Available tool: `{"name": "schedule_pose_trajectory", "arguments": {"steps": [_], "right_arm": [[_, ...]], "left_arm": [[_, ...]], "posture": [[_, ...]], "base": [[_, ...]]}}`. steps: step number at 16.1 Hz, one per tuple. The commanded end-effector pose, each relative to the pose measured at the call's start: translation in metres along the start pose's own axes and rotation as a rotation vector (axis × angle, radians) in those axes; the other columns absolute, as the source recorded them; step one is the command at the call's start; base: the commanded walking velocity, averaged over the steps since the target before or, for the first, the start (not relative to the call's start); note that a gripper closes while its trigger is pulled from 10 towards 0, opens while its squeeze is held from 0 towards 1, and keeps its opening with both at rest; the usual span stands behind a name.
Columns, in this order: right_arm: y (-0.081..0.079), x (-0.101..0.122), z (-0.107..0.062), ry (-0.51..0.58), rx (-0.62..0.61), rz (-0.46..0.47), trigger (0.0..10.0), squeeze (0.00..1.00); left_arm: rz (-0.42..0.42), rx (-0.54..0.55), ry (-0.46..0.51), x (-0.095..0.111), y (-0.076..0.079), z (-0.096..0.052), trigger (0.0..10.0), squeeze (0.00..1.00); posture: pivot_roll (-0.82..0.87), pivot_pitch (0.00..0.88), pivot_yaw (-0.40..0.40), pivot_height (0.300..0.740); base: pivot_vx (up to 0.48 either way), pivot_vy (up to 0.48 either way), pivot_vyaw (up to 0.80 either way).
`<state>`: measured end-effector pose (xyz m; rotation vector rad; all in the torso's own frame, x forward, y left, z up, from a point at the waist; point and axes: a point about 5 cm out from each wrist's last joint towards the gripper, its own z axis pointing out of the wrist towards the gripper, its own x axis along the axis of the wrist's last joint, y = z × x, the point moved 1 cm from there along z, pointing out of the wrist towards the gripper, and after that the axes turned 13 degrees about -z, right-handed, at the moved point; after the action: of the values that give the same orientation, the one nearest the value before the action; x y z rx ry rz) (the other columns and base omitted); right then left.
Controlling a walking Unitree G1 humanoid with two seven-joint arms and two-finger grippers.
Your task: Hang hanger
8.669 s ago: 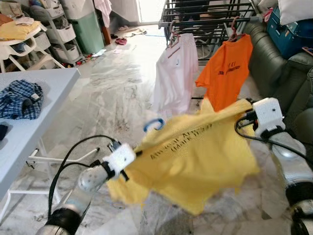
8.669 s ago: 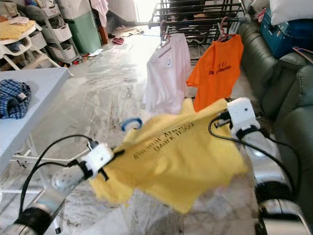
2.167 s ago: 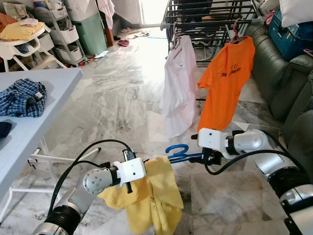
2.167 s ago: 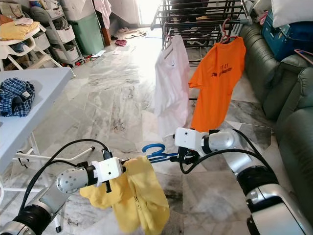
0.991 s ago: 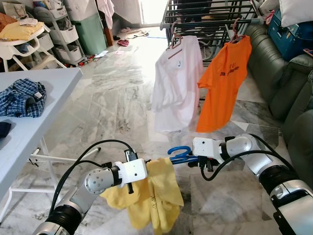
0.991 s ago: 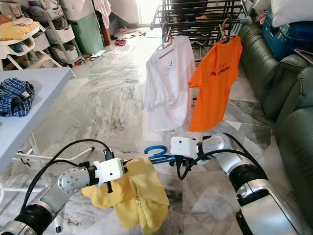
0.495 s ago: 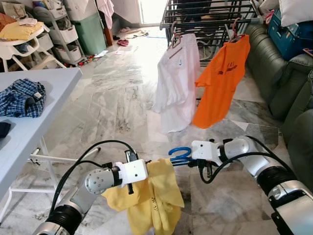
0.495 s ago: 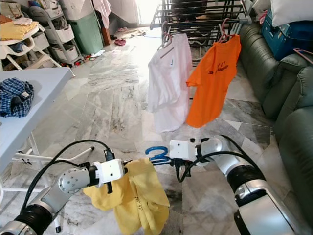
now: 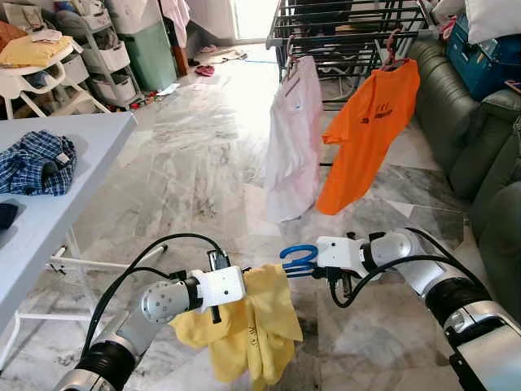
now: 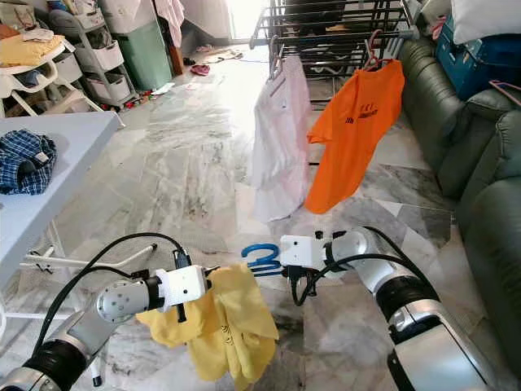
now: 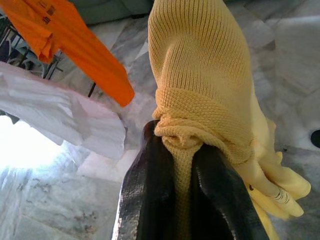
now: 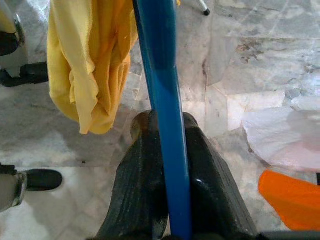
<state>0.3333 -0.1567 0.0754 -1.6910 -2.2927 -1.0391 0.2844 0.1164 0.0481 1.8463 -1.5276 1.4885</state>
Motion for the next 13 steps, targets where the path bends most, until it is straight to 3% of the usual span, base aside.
{"name": "schedule_pose_trajectory", "arguments": {"steps": [1, 2, 3, 4, 5, 13], "right_arm": [[0.004, 0.006, 0.002, 0.041, -0.053, 0.006, 0.0, 0.00], [0.004, 0.006, 0.002, 0.051, -0.077, 0.014, 0.0, 0.00], [0.001, 0.004, 0.003, 0.053, -0.094, 0.024, 0.0, 0.00], [-0.001, 0.004, 0.004, 0.055, -0.102, 0.026, 0.0, 0.00], [-0.003, 0.004, 0.006, 0.066, -0.123, 0.040, 0.0, 0.00], [-0.006, 0.018, 0.023, 0.143, -0.307, 0.101, 0.0, 0.00]], "left_arm": [[0.032, -0.019, 0.032, 0.008, 0.001, 0.003, 10.0, 0.00], [0.031, -0.018, 0.031, 0.007, 0.000, 0.003, 10.0, 0.00], [0.021, -0.013, 0.027, 0.006, -0.001, 0.002, 10.0, 0.29], [0.021, -0.009, 0.029, 0.006, -0.002, 0.002, 10.0, 0.78], [0.011, 0.000, 0.036, 0.006, -0.003, 0.002, 10.0, 1.00], [0.083, 0.138, 0.073, 0.013, -0.023, 0.000, 10.0, 1.00]], "posture": [[-0.14, 0.018, 0.104, 0.740], [-0.14, 0.018, 0.106, 0.740], [-0.14, 0.017, 0.107, 0.740], [-0.15, 0.017, 0.109, 0.740], [-0.15, 0.015, 0.112, 0.740], [-0.14, 0.005, 0.117, 0.740]], "base": [[0.000, 0.000, 0.00], [0.000, 0.000, 0.00], [0.000, 0.000, 0.00], [0.000, 0.000, 0.00], [0.000, 0.000, 0.00], [0.000, 0.000, 0.00]]}}
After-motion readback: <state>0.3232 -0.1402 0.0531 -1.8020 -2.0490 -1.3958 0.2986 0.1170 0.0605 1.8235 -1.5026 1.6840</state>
